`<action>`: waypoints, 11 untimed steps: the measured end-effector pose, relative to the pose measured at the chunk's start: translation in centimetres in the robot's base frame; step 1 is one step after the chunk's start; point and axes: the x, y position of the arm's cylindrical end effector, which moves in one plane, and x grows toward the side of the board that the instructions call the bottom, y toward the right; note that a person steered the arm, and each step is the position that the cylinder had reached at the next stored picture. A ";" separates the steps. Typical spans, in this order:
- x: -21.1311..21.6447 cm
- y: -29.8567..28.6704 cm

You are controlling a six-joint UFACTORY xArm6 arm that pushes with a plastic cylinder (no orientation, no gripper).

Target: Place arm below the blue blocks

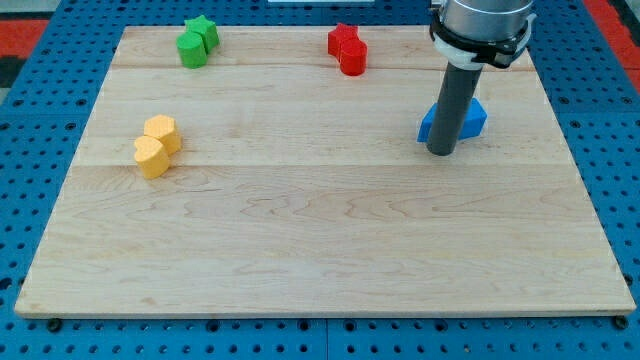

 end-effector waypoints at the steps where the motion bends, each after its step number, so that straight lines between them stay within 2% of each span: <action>1: 0.0 -0.1; 3: 0.0 -0.5; 6: 3.7 -0.4; 8: 3.7 4.6; 11: 3.8 5.2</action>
